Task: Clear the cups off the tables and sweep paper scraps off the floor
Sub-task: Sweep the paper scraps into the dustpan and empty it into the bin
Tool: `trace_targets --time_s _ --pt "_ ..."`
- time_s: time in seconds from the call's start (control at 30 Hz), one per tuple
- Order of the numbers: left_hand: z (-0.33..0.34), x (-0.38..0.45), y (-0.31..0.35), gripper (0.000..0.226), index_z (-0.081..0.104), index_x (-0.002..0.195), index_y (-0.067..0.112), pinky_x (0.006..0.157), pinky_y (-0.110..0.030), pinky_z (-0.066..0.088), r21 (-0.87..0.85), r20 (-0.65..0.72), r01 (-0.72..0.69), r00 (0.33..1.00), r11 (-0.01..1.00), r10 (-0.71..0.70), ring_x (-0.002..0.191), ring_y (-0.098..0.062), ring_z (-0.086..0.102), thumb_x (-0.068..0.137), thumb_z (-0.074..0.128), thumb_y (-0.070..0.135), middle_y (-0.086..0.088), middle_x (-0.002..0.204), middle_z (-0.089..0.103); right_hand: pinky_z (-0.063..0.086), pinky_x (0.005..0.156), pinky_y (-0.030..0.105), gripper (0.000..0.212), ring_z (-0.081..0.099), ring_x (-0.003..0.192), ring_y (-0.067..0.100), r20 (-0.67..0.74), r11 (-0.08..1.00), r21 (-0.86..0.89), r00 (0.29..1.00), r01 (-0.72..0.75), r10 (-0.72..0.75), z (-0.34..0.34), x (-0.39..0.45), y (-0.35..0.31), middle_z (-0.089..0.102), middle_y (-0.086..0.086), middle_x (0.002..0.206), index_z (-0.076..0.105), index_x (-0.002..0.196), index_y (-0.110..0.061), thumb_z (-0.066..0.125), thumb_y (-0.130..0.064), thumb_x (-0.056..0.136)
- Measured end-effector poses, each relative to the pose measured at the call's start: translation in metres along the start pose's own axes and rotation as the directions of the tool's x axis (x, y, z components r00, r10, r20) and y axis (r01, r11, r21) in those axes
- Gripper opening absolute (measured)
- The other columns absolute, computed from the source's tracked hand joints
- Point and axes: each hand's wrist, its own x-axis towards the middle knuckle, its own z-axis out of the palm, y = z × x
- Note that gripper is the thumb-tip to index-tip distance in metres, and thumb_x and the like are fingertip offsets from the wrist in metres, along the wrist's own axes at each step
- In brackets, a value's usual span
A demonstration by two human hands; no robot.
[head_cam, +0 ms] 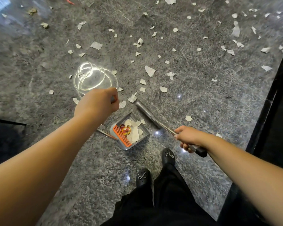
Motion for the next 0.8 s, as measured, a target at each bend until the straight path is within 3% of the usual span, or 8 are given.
trace_targets --time_s 0.2,0.43,0.8 --pt "0.002 -0.002 -0.001 0.01 0.06 0.088 0.026 0.053 -0.034 0.051 0.004 -0.006 0.001 1.0 1.0 -0.001 0.056 -0.024 0.055 0.09 0.062 0.036 0.002 0.064 0.056 0.036 0.037 0.017 0.046 0.041 0.033 0.007 0.061 0.999 0.029 0.998 0.014 -0.016 0.008 0.028 -0.004 0.047 0.007 0.063 0.03 0.146 -0.019 0.04 -0.012 0.102" --pt "-0.001 -0.001 0.006 0.008 0.062 0.091 0.025 0.058 -0.041 0.056 0.002 -0.017 0.001 1.0 1.0 -0.001 0.063 -0.032 0.059 0.089 0.061 0.033 -0.006 0.073 0.062 0.037 0.037 0.018 0.041 0.043 0.034 0.006 0.124 0.999 -0.013 0.991 0.049 -0.047 0.013 0.025 -0.002 0.049 0.005 0.064 0.037 0.141 -0.023 0.044 -0.015 0.101" --pt "-0.004 -0.01 0.005 0.008 0.062 0.086 0.026 0.062 -0.041 0.056 -0.045 -0.011 0.015 1.0 0.999 -0.016 0.064 -0.028 0.059 0.088 0.064 0.034 -0.003 0.071 0.062 0.034 0.037 0.017 0.038 0.04 0.033 0.007 0.051 0.989 0.147 0.998 0.027 -0.034 -0.002 -0.023 0.02 0.047 0.005 0.06 0.038 0.139 -0.024 0.043 -0.016 0.102"
